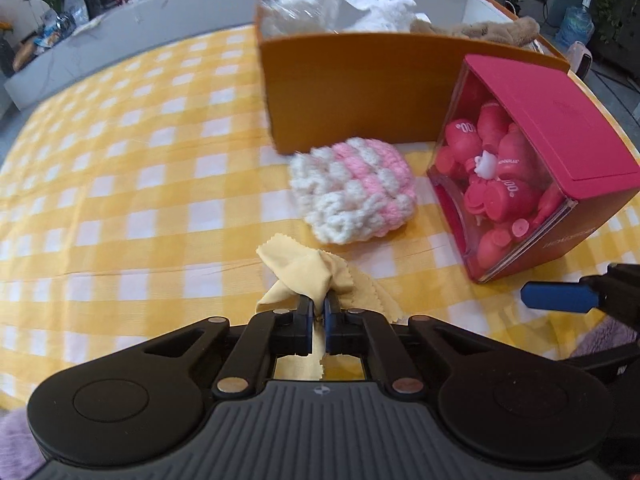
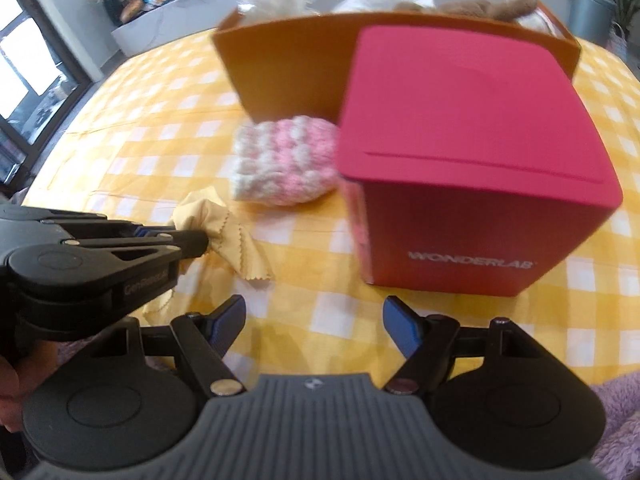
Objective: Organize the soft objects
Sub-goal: 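Grasp the yellow cloth with the left tool while the right tool grasps the crocheted ball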
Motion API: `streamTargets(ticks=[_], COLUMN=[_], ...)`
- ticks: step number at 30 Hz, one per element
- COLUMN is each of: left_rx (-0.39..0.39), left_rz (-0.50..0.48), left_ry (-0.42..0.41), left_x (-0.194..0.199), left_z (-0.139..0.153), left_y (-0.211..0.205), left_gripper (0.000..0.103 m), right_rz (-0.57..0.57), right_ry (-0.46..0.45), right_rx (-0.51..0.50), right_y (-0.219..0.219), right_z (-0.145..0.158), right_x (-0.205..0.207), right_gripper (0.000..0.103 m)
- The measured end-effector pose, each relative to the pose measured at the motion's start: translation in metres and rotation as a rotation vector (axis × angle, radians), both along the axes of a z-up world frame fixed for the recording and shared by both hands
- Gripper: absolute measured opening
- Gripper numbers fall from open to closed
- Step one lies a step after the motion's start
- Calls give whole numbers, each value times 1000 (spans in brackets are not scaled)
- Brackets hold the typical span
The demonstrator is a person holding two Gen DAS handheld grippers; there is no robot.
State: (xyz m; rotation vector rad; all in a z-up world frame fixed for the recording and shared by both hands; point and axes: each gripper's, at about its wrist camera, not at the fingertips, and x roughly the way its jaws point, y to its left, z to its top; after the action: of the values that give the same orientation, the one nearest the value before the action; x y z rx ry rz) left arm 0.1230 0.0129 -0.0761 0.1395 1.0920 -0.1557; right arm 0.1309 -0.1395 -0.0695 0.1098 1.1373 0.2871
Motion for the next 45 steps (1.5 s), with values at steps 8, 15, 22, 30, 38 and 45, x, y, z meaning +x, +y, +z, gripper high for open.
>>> streamTargets(ticks=[8, 15, 22, 30, 38, 45], left_rx=[-11, -23, -51, -80, -118, -126], left_rz=[79, 129, 166, 170, 162, 144], left_ry=[-75, -105, -92, -64, -13, 27], left_x=[-13, -12, -2, 14, 22, 22], left_z=[34, 44, 38, 27, 20, 16], left_y=[38, 63, 82, 91, 100, 99], left_gripper=[5, 5, 5, 6, 6, 6], right_rz=[93, 217, 274, 330, 346, 347], right_ry=[-52, -123, -153, -98, -31, -55], right_rx=[12, -17, -98, -199, -219, -255], right_y=[26, 58, 75, 92, 97, 98], right_z=[26, 44, 46, 18, -10, -17], right_x=[-5, 4, 37, 81, 96, 100], right_gripper=[74, 74, 74, 75, 75, 47])
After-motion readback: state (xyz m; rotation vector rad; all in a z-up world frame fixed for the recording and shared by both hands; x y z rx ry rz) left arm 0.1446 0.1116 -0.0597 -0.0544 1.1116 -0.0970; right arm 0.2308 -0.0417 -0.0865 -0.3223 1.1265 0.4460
